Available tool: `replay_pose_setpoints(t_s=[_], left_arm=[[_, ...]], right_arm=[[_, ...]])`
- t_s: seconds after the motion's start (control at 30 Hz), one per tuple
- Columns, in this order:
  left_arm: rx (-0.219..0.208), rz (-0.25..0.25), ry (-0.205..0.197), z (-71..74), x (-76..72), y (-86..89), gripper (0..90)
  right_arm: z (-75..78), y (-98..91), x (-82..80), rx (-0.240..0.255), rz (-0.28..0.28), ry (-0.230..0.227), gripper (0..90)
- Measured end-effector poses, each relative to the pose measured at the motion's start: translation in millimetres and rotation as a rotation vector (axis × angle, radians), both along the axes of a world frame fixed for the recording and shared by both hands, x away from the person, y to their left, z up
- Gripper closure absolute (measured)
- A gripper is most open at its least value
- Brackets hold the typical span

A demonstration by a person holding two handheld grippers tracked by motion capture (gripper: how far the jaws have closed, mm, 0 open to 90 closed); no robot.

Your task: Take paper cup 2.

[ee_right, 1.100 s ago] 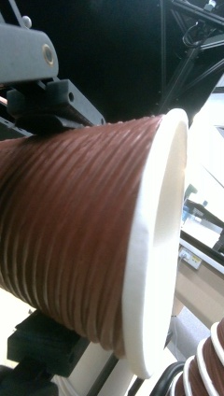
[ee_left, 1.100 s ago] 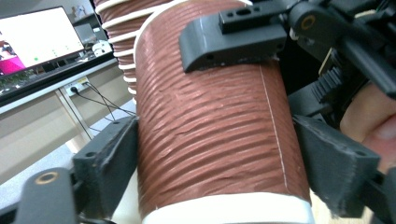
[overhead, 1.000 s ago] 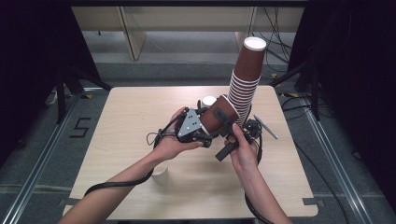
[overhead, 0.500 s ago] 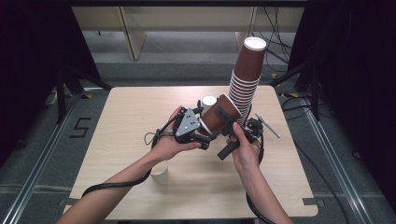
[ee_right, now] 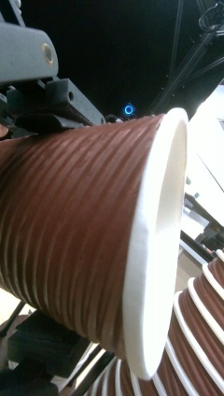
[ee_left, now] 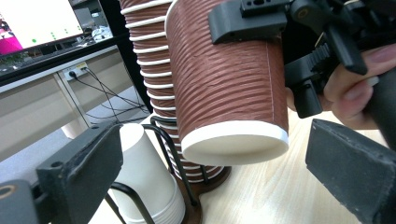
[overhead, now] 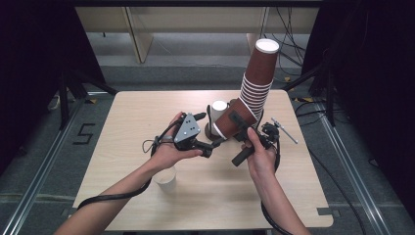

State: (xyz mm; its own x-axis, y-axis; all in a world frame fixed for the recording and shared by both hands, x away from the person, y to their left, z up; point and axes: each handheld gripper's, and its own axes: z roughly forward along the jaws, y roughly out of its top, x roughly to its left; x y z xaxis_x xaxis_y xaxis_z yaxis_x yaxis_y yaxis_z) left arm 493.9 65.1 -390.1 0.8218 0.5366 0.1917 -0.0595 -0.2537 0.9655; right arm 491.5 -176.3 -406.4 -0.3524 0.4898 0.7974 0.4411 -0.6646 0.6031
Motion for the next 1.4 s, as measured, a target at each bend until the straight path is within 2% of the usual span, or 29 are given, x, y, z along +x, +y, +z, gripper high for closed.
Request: replay_pose_setpoints(t_s=[0.27,0.37,0.53,0.63,0.7,0.87,0.9,1.0,1.1,1.13,1.17,1.23,1.37,1.4], left_arm=[[-0.037,0.014,0.012,7.9,-3.5,15.9,3.7],[-0.040,0.015,0.011,9.7,-4.8,20.9,3.7],[-0.058,0.020,0.017,11.8,-7.2,29.8,3.7],[-0.067,0.028,0.016,13.4,-7.8,34.8,3.8],[-0.077,0.032,0.021,14.2,-8.4,39.0,3.9],[-0.090,0.043,0.040,12.7,-11.4,45.9,4.0],[-0.096,0.046,0.045,12.1,-12.6,48.3,4.0],[-0.108,0.051,0.059,11.7,-14.4,53.0,4.0],[-0.123,0.056,0.067,12.4,-15.6,57.7,4.1],[-0.133,0.059,0.077,12.5,-16.4,58.6,4.1],[-0.127,0.058,0.070,13.0,-16.0,60.4,4.2],[-0.126,0.061,0.075,13.1,-16.6,62.6,4.2],[-0.139,0.065,0.084,12.9,-16.3,66.9,4.1],[-0.104,0.071,0.075,13.3,-15.7,70.2,4.1]], right_arm=[[1.5,-2.6,-1.2,-0.120,0.008,-0.045,19.4],[3.2,-4.0,-2.1,-0.140,0.005,-0.051,19.3],[3.5,-6.6,-2.7,-0.212,0.010,-0.083,19.3],[3.2,-6.0,-4.2,-0.235,0.014,-0.085,19.2],[2.8,-5.7,-4.7,-0.269,0.011,-0.089,19.2],[0.5,-3.6,-8.1,-0.345,0.025,-0.138,19.0],[-0.7,-3.1,-7.7,-0.369,0.023,-0.172,18.9],[-1.7,0.5,-12.9,-0.435,0.044,-0.192,18.7],[-4.0,4.5,-17.3,-0.541,0.063,-0.245,18.6],[-4.6,5.5,-18.9,-0.560,0.072,-0.257,18.7],[-4.6,7.4,-21.0,-0.577,0.079,-0.258,18.6],[-5.4,9.5,-22.3,-0.621,0.087,-0.294,18.5],[-6.0,12.5,-26.0,-0.673,0.092,-0.324,18.4],[-6.5,12.9,-26.0,-0.686,0.090,-0.340,18.4]])
